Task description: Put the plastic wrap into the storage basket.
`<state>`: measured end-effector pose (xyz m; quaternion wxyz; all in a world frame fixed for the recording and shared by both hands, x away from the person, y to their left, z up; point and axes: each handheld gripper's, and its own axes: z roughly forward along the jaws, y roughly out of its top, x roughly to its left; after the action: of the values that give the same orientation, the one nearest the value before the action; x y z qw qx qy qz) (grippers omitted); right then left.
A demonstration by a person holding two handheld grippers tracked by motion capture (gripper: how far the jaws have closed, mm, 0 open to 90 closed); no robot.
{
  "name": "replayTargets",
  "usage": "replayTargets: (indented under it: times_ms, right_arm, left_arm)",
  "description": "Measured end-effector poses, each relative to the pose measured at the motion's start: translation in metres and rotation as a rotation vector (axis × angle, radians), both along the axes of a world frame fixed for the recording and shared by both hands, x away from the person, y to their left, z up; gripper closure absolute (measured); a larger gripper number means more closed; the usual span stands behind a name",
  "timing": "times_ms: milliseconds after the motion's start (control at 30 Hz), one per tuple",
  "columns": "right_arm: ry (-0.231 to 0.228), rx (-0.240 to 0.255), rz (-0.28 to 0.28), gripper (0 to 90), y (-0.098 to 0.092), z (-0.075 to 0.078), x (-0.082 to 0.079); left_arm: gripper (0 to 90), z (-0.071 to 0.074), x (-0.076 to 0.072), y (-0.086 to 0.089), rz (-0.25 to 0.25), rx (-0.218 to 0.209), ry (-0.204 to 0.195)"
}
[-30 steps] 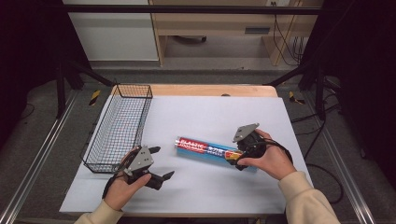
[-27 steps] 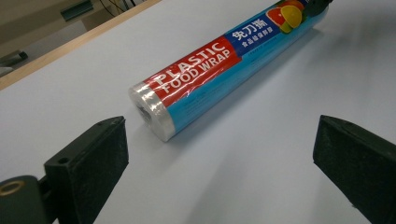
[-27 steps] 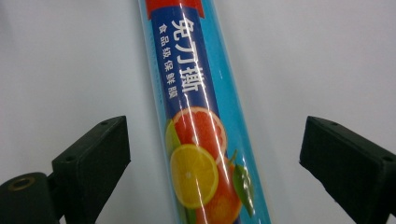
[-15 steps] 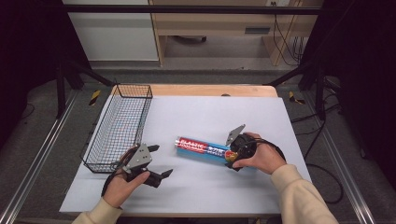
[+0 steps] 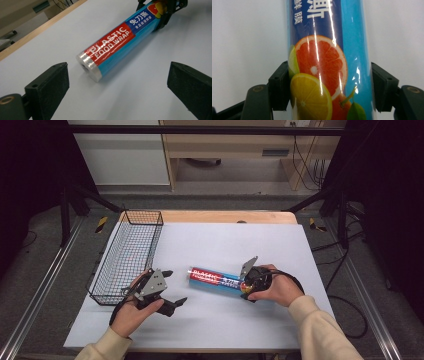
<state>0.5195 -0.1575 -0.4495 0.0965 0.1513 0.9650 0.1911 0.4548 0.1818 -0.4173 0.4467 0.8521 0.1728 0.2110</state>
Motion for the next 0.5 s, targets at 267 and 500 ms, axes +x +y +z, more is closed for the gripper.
replayTargets:
  times_ms: [267, 500]
  right_arm:
    - [-0.141, -0.06, 0.06, 31.2, 0.01, 0.036, -0.006]
    - [-0.225, -0.1, 0.124, 31.3, 0.024, 0.078, -0.003]
  left_arm:
    - [4.0, 0.026, 0.024, -0.028, -0.083, 0.149, -0.045]
    - [4.4, 0.041, 0.037, -0.045, -0.11, 0.256, -0.102]
